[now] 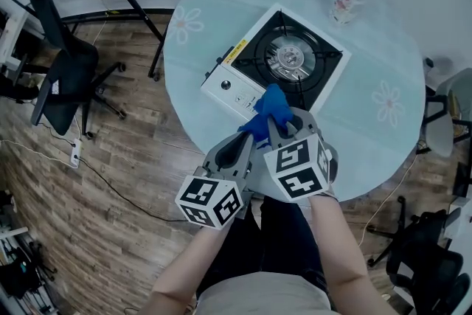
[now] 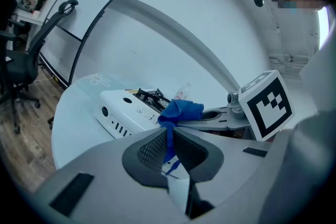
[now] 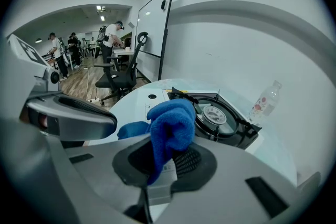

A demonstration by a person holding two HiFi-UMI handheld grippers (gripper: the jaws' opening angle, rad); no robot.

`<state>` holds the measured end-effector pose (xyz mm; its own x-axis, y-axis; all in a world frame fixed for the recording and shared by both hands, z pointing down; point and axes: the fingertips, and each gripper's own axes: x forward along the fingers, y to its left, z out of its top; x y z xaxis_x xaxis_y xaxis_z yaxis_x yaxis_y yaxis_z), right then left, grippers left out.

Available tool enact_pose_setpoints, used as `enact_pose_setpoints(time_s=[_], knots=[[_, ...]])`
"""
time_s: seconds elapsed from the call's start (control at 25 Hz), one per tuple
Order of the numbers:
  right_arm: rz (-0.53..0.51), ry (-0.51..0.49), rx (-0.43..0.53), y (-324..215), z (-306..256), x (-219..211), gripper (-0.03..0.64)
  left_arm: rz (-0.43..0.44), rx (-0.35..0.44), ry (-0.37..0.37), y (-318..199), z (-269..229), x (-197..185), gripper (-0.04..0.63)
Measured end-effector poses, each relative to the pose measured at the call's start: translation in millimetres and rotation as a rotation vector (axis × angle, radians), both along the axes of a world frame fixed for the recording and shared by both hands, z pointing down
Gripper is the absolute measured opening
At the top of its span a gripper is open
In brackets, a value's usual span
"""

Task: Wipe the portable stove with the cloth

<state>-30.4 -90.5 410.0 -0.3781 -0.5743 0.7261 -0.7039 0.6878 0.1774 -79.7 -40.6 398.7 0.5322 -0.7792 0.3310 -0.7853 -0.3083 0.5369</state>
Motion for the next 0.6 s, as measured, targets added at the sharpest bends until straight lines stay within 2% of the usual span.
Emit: enact_pose_setpoints(time_s=[0.6], knots=[[0.02, 0.014, 0.027, 28.3, 1.1, 40.4, 0.063, 0.071, -0.003, 0.008, 12.8, -4.3, 30.2, 0.049]])
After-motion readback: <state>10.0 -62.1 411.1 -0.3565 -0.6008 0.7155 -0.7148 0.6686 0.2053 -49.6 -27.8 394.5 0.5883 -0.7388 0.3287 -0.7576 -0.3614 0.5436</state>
